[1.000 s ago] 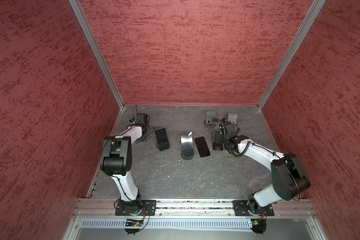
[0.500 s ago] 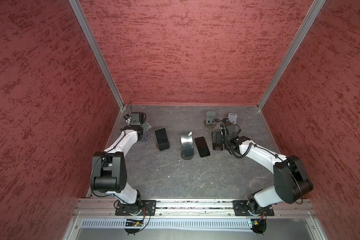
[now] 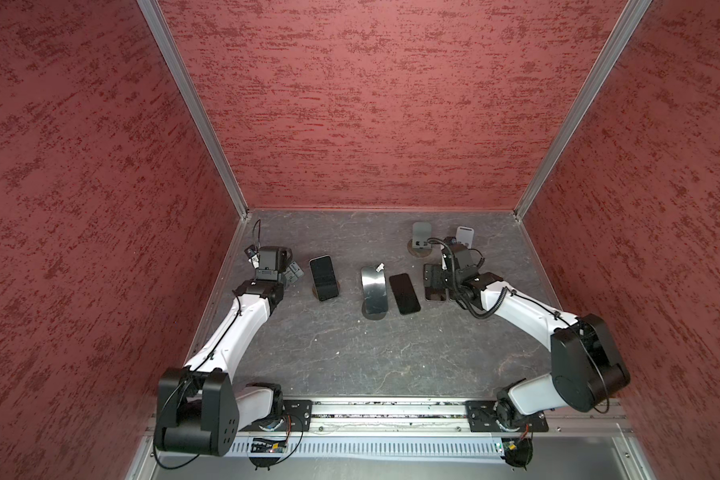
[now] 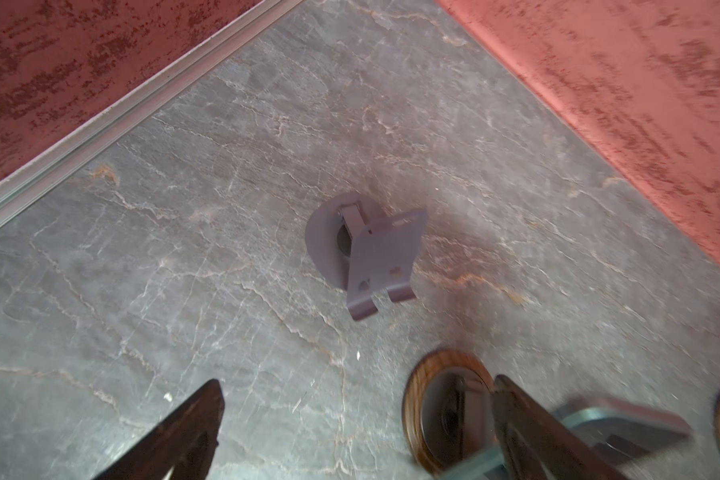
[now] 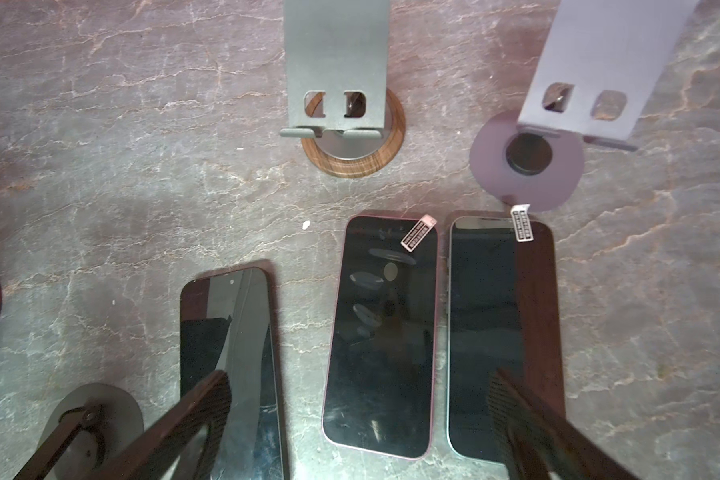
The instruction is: Remove the phone from the phone stand
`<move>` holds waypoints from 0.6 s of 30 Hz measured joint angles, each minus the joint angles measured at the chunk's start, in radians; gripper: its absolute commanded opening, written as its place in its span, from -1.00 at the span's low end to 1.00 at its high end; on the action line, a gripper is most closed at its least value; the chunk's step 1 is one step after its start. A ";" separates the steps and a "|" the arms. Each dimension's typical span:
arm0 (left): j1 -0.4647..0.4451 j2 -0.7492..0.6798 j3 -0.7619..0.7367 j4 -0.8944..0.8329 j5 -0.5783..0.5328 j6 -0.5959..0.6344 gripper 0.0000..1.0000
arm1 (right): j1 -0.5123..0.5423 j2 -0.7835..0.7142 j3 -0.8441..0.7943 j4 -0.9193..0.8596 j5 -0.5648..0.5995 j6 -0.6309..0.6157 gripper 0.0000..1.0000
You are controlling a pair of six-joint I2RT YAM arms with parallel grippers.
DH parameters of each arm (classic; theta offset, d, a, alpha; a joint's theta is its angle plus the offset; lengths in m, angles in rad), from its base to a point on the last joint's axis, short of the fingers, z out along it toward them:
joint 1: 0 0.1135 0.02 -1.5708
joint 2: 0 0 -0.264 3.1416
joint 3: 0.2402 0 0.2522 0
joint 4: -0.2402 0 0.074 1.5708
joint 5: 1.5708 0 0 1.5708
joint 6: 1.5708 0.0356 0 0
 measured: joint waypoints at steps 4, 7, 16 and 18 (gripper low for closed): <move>-0.048 -0.136 -0.071 -0.002 0.016 -0.002 0.99 | 0.018 -0.033 0.000 -0.006 -0.024 -0.001 0.98; -0.088 -0.209 -0.103 -0.010 0.030 -0.003 0.99 | 0.039 -0.068 0.000 -0.006 -0.046 -0.001 0.98; -0.209 -0.276 -0.127 -0.001 0.144 0.006 0.99 | 0.141 -0.071 0.023 -0.010 -0.087 0.001 0.98; -0.235 -0.276 -0.143 0.023 0.183 0.018 0.99 | 0.171 -0.058 0.041 -0.012 -0.087 0.001 0.98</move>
